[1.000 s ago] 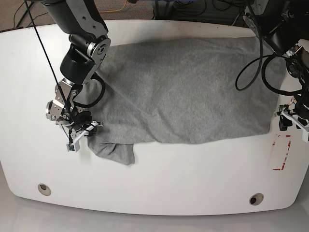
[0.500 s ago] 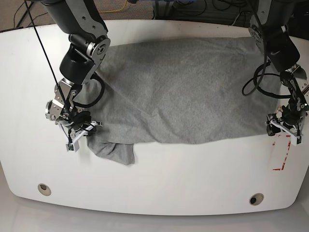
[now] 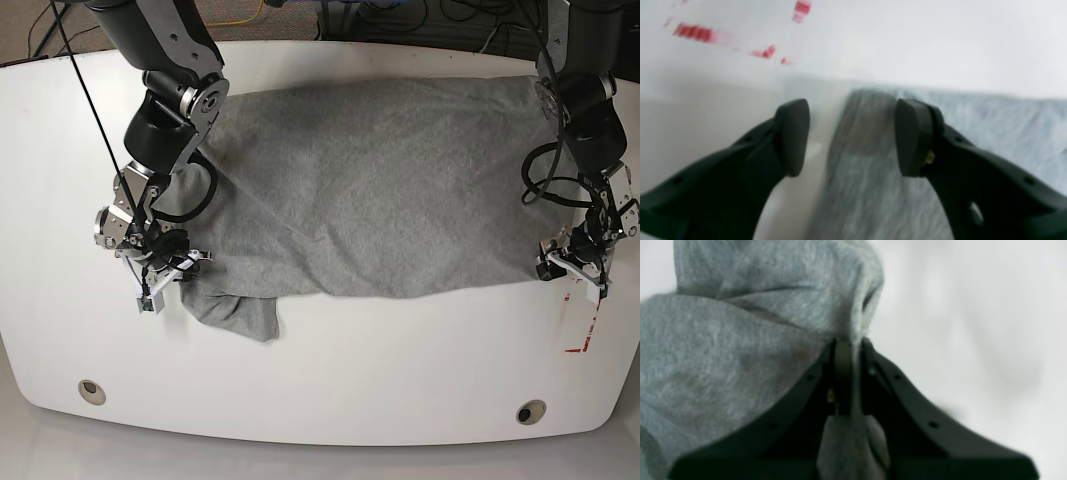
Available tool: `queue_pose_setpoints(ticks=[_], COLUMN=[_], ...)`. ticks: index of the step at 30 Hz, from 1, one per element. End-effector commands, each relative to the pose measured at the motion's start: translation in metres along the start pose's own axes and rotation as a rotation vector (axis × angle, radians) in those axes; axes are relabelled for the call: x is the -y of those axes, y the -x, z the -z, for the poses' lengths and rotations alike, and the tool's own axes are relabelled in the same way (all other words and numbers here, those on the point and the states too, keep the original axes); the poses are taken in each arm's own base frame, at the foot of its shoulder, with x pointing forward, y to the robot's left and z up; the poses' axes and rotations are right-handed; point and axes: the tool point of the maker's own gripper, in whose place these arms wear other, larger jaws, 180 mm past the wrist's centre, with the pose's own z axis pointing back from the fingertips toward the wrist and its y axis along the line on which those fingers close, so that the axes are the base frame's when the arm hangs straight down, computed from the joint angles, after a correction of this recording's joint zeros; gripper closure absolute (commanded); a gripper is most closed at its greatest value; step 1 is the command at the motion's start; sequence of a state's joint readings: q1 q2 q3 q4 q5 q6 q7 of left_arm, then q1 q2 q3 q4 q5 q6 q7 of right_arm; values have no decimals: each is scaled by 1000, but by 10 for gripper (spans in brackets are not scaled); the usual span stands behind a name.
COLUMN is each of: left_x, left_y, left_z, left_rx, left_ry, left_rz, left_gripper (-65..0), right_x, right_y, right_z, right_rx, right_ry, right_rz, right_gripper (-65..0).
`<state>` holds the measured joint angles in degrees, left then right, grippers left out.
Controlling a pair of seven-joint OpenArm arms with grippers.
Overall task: Layout the t-shirt on the table in an organized manner, then fold the t-shirt properly
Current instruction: 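Grasp the t-shirt edges with both grippers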
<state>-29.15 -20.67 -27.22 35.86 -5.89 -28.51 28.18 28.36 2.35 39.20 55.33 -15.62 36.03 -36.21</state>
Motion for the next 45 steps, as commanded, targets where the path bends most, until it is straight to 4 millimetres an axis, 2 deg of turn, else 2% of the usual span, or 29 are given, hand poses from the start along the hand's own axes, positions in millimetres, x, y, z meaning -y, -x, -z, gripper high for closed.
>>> queue_pose_setpoints(ticks=[1,9,13,15,17,20,23,29,35,40,42,45], left_x=[-5,4,12,13,13,13,17,37,43,42,39,34], left_y=[-25,-11,-3,-1,-1,2,4,9,9,-15,-16,-31], left_z=[-5,-2,2,2,2,2,4,5,4,-4,-8,-20], left_rx=[47,-23,-57,-66,-69,-75,-87,-112,-112,-50,-44,-8], left_ry=[-2,14,29,31,31,31,38,124,160,142,130,100], left_rz=[0,-2,-3,-3,-3,2,24,121,147,186,206,238], left_gripper=[-383,-369,-254,-153,-86,-28,-25,-15,0,0,0,0], right_x=[3,3,3,3,3,3,3,3,5,5,3,5], right_y=[-25,-25,-26,-26,-26,-26,-26,-26,-30,-43,-48,-55], right_z=[-5,-5,-6,-6,-6,-6,-6,-6,-8,-15,-17,-23], right_rx=[62,62,64,64,64,64,64,64,76,111,125,134], right_ry=[6,6,7,7,7,7,7,7,15,30,34,50], right_rz=[-6,-6,-6,-6,-6,-6,-6,-6,-11,-28,-34,-45], right_gripper=[-16,-16,-16,-16,-16,-16,-16,-16,-16,-14,-14,-14])
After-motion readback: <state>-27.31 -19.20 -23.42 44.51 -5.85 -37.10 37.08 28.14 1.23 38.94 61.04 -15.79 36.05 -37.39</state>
